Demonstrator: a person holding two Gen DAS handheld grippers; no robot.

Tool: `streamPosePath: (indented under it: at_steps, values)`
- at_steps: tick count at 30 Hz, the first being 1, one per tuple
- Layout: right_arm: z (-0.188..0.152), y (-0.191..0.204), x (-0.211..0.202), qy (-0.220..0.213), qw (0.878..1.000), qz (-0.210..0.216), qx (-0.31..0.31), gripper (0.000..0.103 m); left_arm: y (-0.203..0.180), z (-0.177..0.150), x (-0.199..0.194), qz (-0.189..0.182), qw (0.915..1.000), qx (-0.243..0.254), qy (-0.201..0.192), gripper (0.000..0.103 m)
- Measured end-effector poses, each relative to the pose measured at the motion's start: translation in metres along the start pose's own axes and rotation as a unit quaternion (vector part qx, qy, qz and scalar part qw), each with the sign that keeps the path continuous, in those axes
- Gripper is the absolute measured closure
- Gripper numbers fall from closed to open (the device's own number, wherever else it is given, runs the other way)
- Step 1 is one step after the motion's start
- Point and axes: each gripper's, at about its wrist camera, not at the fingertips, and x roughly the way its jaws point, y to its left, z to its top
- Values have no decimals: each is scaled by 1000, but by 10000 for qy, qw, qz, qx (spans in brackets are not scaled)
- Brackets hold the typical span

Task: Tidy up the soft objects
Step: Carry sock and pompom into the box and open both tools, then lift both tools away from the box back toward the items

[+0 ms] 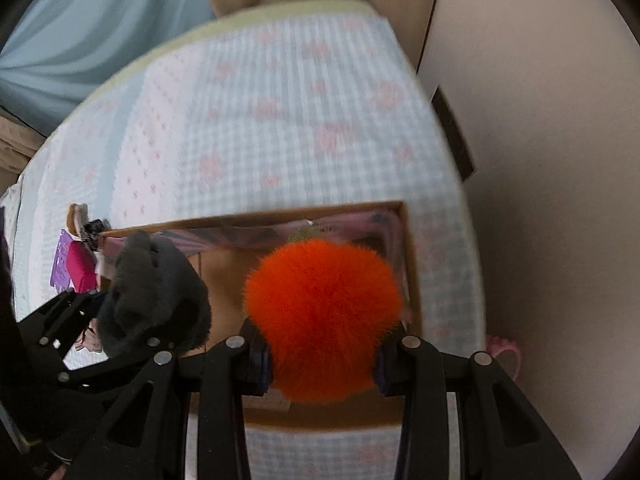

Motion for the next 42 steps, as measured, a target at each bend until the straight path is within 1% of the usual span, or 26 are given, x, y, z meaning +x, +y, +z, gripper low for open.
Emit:
streamPosePath:
  at_steps: [3, 7, 8, 9, 10, 12, 13, 14, 15, 17, 21, 25, 29, 32, 34, 38, 42]
  values:
    - [4, -6, 27, 260, 9996, 81, 47, 69, 3, 2, 29, 34, 9995, -20, 326, 51]
    - [5, -9, 46, 446, 9987, 231, 98, 69, 7, 0, 44, 40, 9986, -63, 522, 51]
    - [6, -8, 50, 485, 9984, 265, 103, 69, 8, 0, 48, -4, 9984, -78, 552, 49]
    - [6, -8, 53, 501, 9983, 269, 113, 69, 8, -1, 50, -53, 9985, -69, 535, 35]
    - [6, -7, 55, 489, 9984, 252, 128, 63, 7, -1, 49, -21, 9988, -21, 486, 16]
    - [7, -6, 58, 437, 9985, 274, 184, 45, 3, -3, 47, 108, 9989, 215, 397, 1]
    - [7, -6, 61, 456, 9980, 356, 235, 13, 1, -5, 45, 99, 9987, 329, 364, 1]
    - [7, -7, 63, 497, 9970, 534, 248, 0, -1, -7, 43, 35, 9986, 429, 322, 1]
    - [6, -6, 65, 552, 9961, 637, 271, 0, -1, -9, 42, 0, 9982, 490, 333, 1]
    - [4, -3, 66, 516, 9970, 540, 224, 0, -1, -13, 43, 21, 9979, 509, 399, 1]
    - [-1, -2, 63, 452, 9967, 618, 278, 0, 5, -17, 41, -25, 9984, 371, 432, 1]
    - [-7, -4, 57, 437, 9967, 618, 303, 0, 6, -20, 30, -87, 9989, 281, 353, 1]
    - [-13, -2, 41, 356, 9973, 583, 274, 0, 5, -24, 10, -94, 9993, 285, 223, 1]
    - [-17, 1, 15, 151, 9977, 602, 271, 0, 2, -27, -10, -113, 9995, 289, 76, 1]
    - [-21, 5, -9, -62, 9980, 570, 254, 0, 1, -29, -29, -91, 9995, 299, -95, 1]
    - [-31, 16, -64, -544, 9977, 370, 181, 0, 3, -38, -80, -125, 9985, 200, -491, 1]
    - [-43, 31, -125, -1039, 9942, 250, 128, 0, 11, -50, -128, -180, 9959, 100, -885, 1]
